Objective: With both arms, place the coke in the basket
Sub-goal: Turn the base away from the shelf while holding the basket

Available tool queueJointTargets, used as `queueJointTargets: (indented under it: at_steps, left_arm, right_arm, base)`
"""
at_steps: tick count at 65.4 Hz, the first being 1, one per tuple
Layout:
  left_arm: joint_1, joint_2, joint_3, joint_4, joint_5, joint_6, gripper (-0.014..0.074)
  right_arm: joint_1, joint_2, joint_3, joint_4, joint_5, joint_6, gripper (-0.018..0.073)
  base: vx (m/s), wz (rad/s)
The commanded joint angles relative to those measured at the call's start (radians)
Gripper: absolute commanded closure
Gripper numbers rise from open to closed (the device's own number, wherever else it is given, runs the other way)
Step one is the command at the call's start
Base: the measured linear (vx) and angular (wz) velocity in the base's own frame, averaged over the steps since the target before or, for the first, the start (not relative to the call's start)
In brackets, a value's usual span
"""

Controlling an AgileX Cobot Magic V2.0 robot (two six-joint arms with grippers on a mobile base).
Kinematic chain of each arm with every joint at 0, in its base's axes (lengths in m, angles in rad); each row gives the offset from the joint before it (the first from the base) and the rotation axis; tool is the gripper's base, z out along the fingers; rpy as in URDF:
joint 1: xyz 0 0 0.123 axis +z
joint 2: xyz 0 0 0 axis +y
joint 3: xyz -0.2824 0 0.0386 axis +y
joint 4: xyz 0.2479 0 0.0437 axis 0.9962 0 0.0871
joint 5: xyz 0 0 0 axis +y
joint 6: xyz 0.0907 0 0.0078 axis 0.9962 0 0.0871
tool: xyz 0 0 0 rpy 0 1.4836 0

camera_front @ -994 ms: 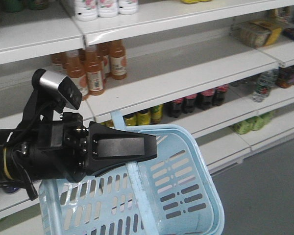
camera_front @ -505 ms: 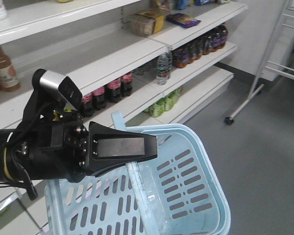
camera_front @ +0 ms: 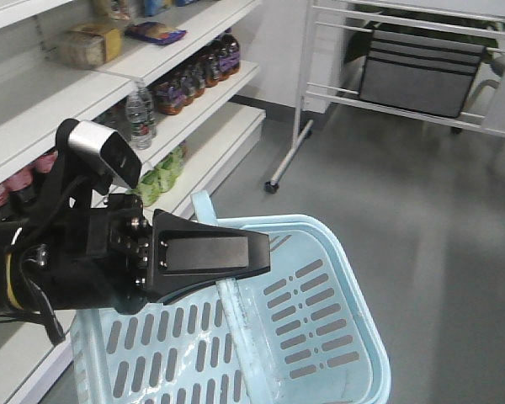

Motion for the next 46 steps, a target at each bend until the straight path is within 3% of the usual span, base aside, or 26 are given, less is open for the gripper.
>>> queueJointTargets:
  at_steps: [1, 46]
  left_arm:
    - [-0.004, -0.032, -0.023, -0.092, -0.199, 0.003, 0.0604]
    - [-0.004, -0.032, -0.023, -0.092, -0.199, 0.003, 0.0604]
  right_arm:
    - [-0.004, -0.013, 0.007, -0.008, -0.069, -0.007, 0.0564]
    - [-0.004, -0.013, 0.007, -0.008, -0.070, -0.007, 0.0564]
  base:
    - [0.00, -0.61]
    - [0.09, -0.52]
